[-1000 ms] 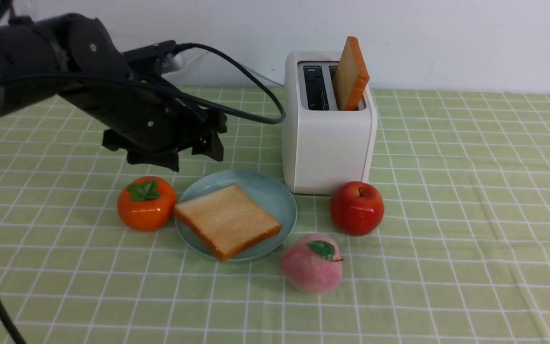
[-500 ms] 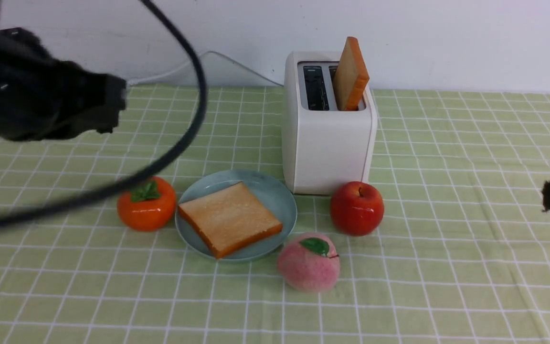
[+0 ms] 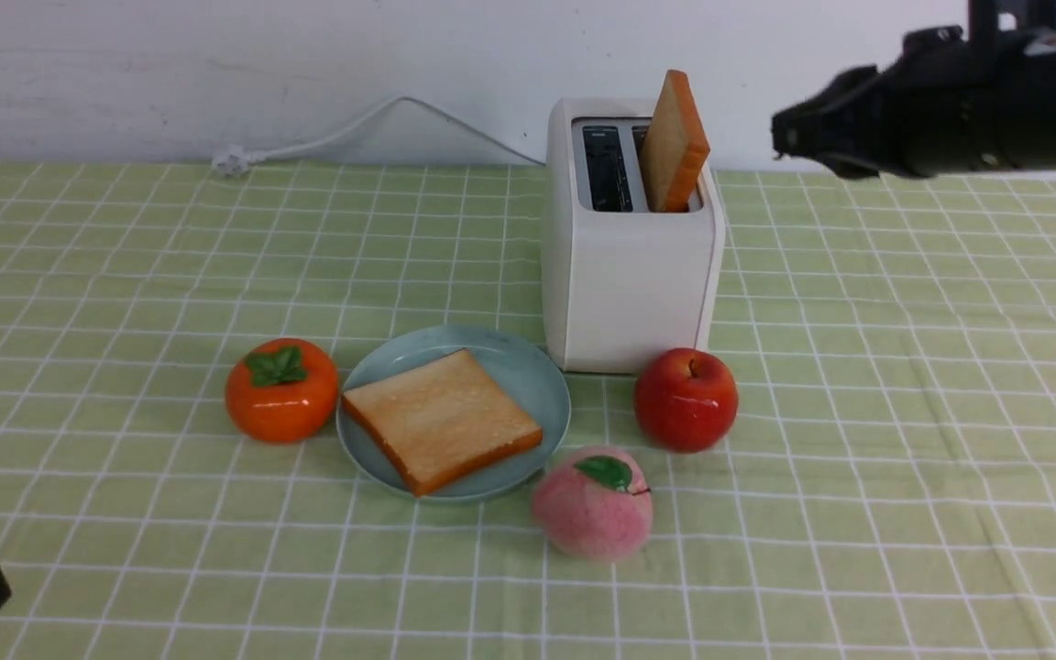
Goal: Take toasted bread from bread machine on green coffee tablecloth place on plate.
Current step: 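Grasp the toast slice in the toaster and pull it up out of the slot with the right gripper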
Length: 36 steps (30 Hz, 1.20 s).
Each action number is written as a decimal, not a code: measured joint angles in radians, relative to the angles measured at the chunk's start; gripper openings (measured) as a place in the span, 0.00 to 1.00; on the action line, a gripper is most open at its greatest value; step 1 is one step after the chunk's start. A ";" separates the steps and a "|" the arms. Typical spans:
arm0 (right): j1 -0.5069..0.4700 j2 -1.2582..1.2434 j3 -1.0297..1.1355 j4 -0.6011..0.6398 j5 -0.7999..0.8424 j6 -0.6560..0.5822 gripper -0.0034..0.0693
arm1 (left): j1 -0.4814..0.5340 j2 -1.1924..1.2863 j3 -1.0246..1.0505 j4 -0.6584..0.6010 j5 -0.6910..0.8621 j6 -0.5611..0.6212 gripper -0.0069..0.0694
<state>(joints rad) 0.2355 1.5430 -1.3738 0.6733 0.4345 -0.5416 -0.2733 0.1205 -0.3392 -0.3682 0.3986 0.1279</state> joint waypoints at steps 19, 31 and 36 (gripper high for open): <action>-0.005 0.491 -0.386 -0.038 -0.082 0.053 0.73 | 0.000 -0.039 0.070 -0.008 -0.068 0.038 0.07; -0.004 0.503 -0.396 0.029 -0.114 0.054 0.21 | 0.000 -0.039 0.070 -0.009 -0.068 0.038 0.07; -0.005 0.485 -0.437 0.060 -0.098 0.054 0.21 | 0.000 -0.039 0.070 -0.009 -0.068 0.038 0.07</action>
<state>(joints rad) 0.2309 2.0282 -1.8105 0.7335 0.3369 -0.4878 -0.2733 0.0811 -0.2693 -0.3770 0.3306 0.1661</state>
